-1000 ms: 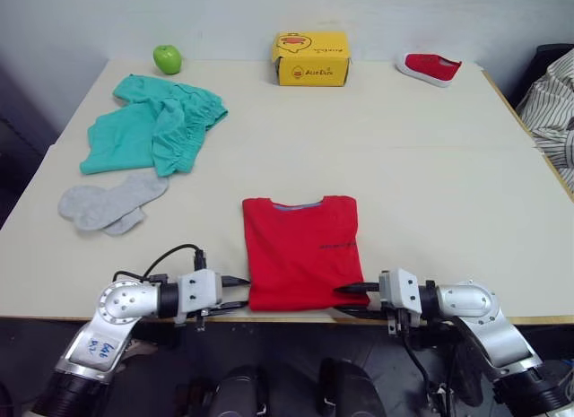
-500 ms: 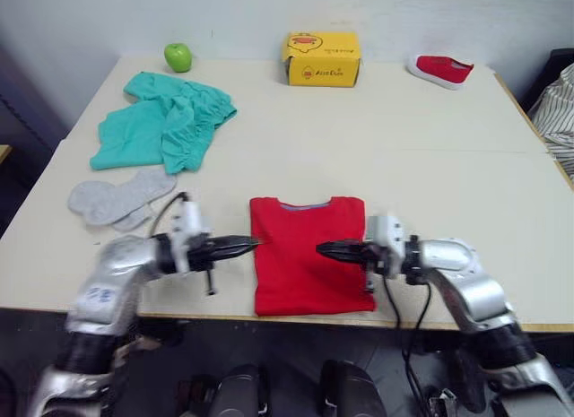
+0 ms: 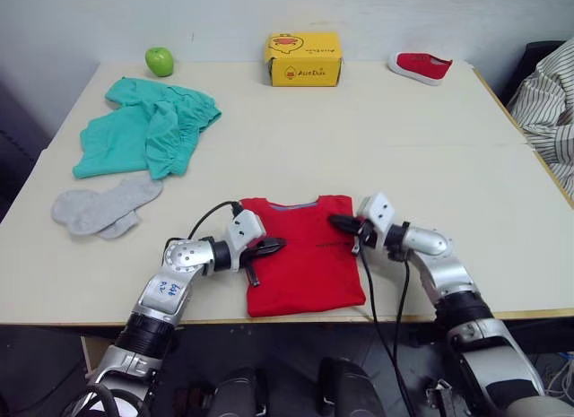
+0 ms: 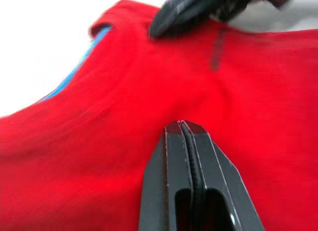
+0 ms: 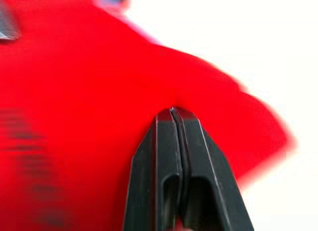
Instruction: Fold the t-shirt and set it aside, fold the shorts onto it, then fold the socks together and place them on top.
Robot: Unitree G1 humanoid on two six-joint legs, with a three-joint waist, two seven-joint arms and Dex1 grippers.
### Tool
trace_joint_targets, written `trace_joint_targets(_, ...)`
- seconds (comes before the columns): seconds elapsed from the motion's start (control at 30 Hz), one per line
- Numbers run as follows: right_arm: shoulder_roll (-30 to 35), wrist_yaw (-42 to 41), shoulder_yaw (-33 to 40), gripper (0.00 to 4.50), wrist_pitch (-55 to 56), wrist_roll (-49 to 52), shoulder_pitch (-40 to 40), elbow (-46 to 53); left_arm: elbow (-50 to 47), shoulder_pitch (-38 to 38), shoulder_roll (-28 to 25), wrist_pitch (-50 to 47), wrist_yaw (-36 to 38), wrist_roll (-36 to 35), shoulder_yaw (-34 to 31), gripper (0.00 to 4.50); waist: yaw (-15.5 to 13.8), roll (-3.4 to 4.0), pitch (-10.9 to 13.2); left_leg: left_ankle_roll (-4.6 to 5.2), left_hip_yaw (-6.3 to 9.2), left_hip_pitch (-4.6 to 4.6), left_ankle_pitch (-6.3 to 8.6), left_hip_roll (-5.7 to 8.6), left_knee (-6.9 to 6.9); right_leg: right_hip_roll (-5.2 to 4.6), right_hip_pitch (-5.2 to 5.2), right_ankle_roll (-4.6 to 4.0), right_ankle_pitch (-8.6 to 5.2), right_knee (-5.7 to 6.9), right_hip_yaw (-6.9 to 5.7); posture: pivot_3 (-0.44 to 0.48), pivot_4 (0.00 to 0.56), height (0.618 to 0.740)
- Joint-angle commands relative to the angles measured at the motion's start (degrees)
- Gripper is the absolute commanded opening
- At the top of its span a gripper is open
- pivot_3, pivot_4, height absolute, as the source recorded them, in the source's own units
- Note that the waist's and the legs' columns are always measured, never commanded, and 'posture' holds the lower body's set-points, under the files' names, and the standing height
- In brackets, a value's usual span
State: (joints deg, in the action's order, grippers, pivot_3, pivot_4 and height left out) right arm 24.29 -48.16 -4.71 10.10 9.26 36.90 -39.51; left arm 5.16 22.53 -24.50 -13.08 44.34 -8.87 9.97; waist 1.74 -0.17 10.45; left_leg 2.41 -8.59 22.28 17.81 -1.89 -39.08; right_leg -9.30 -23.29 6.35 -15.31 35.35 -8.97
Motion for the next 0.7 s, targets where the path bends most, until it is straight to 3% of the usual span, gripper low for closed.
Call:
trace_joint_targets(0.03, 0.00, 3.91, 3.86, 0.00, 0.42, -0.01, 3.88, -6.73, 1.36, -2.28, -0.03, -0.11, -0.25, -1.05, -2.04, 0.03, 0.05, 0.00, 0.00, 0.00, 0.00, 0.00, 0.00, 0.00, 0.00, -0.01, -0.02, -0.02, -0.01, 0.03, 0.00, 0.000, 0.150, 0.740)
trace_joint_targets(0.2, -2.25, -3.01, 6.36, 0.00, 3.04, 5.45, 5.29, -0.78, 0.57, -1.59, 1.48, 3.47, 2.99, -6.54, -6.11, 0.03, 0.13, 0.02, 0.01, -0.02, -0.02, 0.08, 0.00, 0.00, 0.04, -0.03, -0.14, -0.06, -0.03, 0.08, -0.01, 0.000, 0.150, 0.740)
trace_joint_targets(0.37, -5.76, -8.33, -0.62, 0.00, -2.85, 4.53, 1.05, 12.90, 6.29, 2.62, 2.32, 6.63, -0.26, -3.69, -6.91, 0.03, 0.03, 0.05, 0.03, -0.03, -0.01, 0.12, -0.01, 0.00, 0.04, -0.03, -0.18, -0.06, -0.03, 0.11, -0.02, 0.000, 0.150, 0.740)
trace_joint_targets(0.5, -7.21, -6.58, -4.42, 0.00, -0.82, -0.81, -0.06, 11.15, 11.33, 4.90, 3.71, 8.98, -3.67, -0.99, -6.44, 0.03, -0.29, 0.04, 0.02, 0.00, 0.04, 0.12, 0.01, 0.11, 0.03, -0.11, -0.17, -0.06, -0.03, 0.13, -0.04, 0.000, 0.150, 0.740)
trace_joint_targets(0.7, -8.56, 4.90, -0.21, 0.00, 1.20, -3.02, 3.86, -3.11, 15.57, 5.89, 5.05, 6.84, -10.81, 2.43, -7.19, 0.03, 0.02, 0.04, 0.02, 0.08, 0.05, 0.19, 0.02, 0.18, 0.01, -0.15, -0.17, -0.02, -0.01, 0.10, -0.04, 0.000, 0.150, 0.740)
